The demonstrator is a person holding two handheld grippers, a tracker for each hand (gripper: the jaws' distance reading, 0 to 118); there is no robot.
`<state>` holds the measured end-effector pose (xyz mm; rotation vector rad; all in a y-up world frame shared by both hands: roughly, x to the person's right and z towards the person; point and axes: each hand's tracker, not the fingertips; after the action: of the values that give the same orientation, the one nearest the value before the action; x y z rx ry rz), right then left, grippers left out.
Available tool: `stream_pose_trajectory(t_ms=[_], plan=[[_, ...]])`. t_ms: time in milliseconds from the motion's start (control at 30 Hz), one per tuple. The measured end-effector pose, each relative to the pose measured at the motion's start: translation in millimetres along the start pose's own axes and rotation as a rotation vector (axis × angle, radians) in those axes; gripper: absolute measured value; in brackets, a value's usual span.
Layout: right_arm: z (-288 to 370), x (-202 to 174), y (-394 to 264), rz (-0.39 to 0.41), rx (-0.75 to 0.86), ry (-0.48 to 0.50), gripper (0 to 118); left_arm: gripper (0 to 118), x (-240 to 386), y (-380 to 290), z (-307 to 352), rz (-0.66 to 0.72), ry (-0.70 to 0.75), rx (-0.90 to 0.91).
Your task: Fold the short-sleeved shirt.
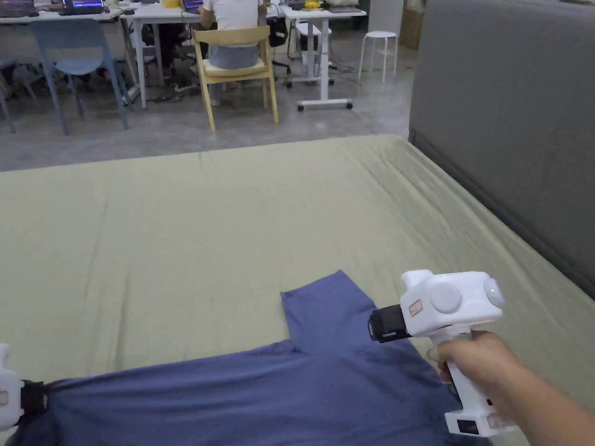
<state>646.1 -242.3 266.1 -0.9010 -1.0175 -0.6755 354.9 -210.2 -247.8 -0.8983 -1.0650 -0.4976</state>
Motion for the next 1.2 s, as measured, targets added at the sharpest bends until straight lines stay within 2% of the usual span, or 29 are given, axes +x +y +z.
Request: stream_pose_trajectory(t_ms=[67,133,167,200,233,267,333,367,433,533,600,667,833,1000,1167,1200], plan=[[-31,-5,4,-0.006,-0.084,-0.096,117,0,-1,2,-2,0.016,-0.007,0.002],[-46,-7,3,0.013,-0.085,-0.124,114,0,4,-1,3,-0.012,0.005,-0.001],[-48,-8,2,0.005,-0.074,-0.109,96,0,2,3,-2,-0.027,0.009,-0.003],[-49,-9,2,-0.002,-0.087,-0.096,69,0,3,3,-1,-0.035,0.009,-0.003],[-44,-12,2,0.025,-0.069,-0.153,66,0,3,3,0,-0.042,0.010,-0.006],[-39,-14,3,0.062,-0.064,-0.131,54,0,3,3,1,-0.046,0.013,-0.005],[-24,-20,2,0.158,0.006,-0.124,3,0,1,7,-5,-0.058,0.013,-0.002],[-13,-23,0,0.185,0.059,-0.132,3,0,1,7,-4,-0.059,0.013,-0.002],[5,-32,-3,0.244,0.065,-0.062,3,0,-1,8,-4,-0.061,0.016,-0.005],[42,-25,-11,0.238,0.113,-0.033,3,0,-3,6,13,-0.083,-0.007,0.014],[72,-20,-22,0.266,0.138,-0.011,3,0,-5,2,27,-0.118,-0.027,0.033],[102,-16,-41,0.291,0.145,-0.002,3,0,-7,-5,46,-0.169,-0.036,0.059],[157,-8,-104,0.313,0.117,0.021,3,0,-19,-47,86,-0.189,-0.079,0.057],[158,-10,-161,0.295,0.044,0.020,3,0,-17,-107,91,-0.263,-0.073,-0.002],[123,-6,-193,0.250,-0.048,-0.014,3,0,-18,-150,57,-0.274,-0.048,-0.099],[115,-2,-198,0.218,-0.087,-0.006,3,0,-22,-154,47,-0.269,-0.049,-0.113]])
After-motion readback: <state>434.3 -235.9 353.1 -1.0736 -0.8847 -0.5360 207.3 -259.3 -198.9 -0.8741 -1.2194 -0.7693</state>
